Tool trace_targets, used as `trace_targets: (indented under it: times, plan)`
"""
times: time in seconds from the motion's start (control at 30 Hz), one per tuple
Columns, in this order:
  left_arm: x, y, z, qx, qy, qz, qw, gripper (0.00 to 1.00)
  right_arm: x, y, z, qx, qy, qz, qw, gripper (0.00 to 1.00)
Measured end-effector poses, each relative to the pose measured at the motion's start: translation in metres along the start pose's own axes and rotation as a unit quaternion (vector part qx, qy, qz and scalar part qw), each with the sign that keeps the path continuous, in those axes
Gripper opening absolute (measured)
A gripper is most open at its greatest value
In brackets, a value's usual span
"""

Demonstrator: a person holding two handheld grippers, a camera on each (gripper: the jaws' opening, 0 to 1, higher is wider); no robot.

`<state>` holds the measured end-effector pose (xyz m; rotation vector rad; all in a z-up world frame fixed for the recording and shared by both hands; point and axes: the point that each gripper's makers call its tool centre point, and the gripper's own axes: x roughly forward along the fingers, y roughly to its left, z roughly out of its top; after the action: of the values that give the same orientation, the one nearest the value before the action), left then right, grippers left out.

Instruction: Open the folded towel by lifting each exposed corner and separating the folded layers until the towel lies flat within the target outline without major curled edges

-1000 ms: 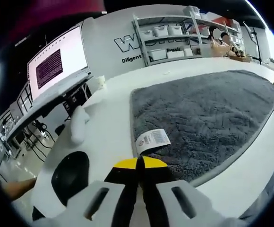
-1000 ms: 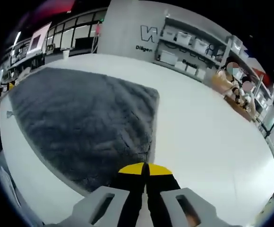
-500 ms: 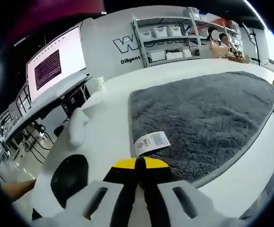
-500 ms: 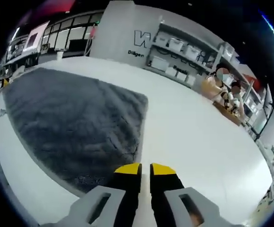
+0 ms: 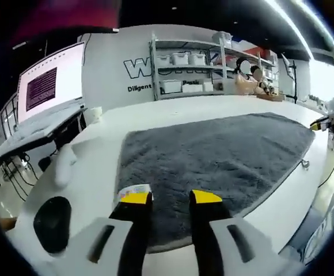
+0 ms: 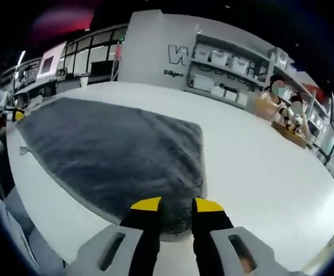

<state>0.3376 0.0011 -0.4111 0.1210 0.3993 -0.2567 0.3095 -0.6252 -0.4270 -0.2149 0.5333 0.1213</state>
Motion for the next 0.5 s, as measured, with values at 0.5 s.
trace_targets:
  times: [0.5]
  plan:
    - [0.010,-0.015,-0.021,-0.036,0.001,0.002,0.9993,0.37,0.001,0.020,-0.008,0.051,-0.007,0.026,0.9983,0.24]
